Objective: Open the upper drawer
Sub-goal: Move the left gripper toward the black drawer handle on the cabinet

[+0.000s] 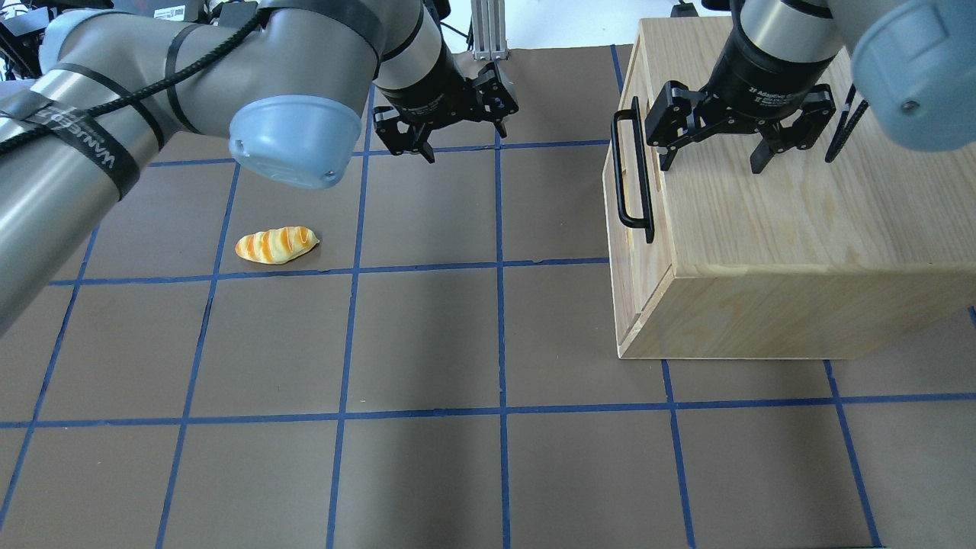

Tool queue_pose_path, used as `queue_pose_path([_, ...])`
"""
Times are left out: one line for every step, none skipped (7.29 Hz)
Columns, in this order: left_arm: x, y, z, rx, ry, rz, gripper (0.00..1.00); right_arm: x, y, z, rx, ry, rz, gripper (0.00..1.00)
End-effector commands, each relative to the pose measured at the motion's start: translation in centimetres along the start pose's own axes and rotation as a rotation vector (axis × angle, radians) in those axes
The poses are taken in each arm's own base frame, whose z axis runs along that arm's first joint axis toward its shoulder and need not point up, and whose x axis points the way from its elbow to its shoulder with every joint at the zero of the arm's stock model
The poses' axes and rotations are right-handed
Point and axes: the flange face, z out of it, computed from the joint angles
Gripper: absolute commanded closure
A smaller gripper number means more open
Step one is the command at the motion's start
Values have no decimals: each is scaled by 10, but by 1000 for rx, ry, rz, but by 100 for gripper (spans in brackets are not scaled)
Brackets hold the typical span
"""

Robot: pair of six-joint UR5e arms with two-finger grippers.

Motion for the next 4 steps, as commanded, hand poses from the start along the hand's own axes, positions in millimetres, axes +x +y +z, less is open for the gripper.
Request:
queue_pose_path([36, 15, 30, -58, 82, 3, 0, 0, 0, 0, 0, 0, 0, 0])
queue_pose_path([50, 14, 26, -39, 106, 8, 0, 0, 0, 0, 0, 2, 0, 0])
queue_pose_path([61, 15, 35, -64, 132, 12, 0, 0, 0, 0, 0, 0, 0, 0])
queue_pose_path([69, 18, 42, -78, 137, 0, 0, 0, 0, 0, 0, 2, 0, 0])
